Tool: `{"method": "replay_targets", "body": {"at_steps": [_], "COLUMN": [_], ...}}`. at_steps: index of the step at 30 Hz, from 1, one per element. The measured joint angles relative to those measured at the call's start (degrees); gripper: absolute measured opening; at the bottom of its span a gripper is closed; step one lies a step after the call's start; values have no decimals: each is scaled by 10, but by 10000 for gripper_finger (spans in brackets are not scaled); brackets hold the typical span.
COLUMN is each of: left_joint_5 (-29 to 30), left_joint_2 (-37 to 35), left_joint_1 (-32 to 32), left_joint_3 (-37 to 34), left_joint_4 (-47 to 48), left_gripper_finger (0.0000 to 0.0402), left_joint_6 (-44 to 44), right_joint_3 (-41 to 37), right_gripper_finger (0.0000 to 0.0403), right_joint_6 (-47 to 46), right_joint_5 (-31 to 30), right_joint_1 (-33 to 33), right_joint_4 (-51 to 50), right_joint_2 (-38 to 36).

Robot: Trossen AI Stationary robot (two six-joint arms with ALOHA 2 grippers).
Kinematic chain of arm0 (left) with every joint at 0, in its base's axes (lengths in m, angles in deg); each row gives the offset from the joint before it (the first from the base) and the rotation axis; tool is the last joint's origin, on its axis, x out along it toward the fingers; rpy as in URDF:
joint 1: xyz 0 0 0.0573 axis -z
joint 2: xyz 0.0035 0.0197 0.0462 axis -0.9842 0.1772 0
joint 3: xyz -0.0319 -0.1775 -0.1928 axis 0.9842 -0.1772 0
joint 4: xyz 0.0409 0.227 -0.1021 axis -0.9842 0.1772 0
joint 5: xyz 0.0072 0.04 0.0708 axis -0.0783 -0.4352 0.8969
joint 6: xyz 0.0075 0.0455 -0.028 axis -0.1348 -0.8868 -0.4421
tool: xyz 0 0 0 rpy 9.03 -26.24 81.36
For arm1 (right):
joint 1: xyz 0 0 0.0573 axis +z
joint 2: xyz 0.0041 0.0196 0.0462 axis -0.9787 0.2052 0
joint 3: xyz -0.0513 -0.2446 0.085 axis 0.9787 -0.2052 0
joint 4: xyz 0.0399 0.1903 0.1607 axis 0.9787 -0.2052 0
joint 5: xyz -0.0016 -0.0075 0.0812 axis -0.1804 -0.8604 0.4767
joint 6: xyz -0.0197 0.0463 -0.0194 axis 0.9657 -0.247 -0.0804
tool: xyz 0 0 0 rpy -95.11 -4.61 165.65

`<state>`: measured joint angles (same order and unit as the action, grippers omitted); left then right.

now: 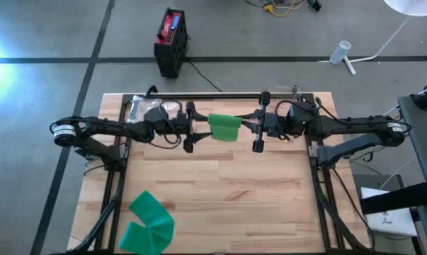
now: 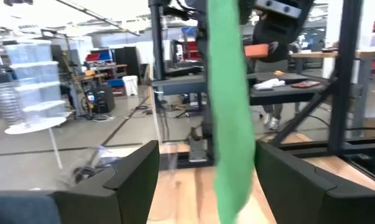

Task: Roll bandage
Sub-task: Roll the green bandage

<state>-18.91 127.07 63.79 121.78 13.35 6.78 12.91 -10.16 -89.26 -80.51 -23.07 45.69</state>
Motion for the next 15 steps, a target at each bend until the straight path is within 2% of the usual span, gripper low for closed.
{"method": "replay_targets", "body": {"at_steps": [5, 10, 12, 15], "left_joint_5": [-72, -85, -102, -117], "left_joint_2": [45, 104, 110, 105], "left_joint_1": [-14, -14, -14, -13], "left_joint_3": [45, 91, 95, 95], "left_joint_4": [-1, 6, 6, 3], "left_gripper_finger": [233, 217, 178, 80], "left_joint_6": [17, 36, 43, 54], "right_joint_3": [0, 0, 0, 0], "right_gripper_finger": [9, 9, 9, 9], "right_joint_6": [11, 15, 16, 18], "right_joint_5": [2, -1, 0, 0], "right_joint_1": [-7, -26, -32, -36], "right_joint_4": [5, 7, -5, -11], "right_joint_2": [6, 5, -1, -12]}}
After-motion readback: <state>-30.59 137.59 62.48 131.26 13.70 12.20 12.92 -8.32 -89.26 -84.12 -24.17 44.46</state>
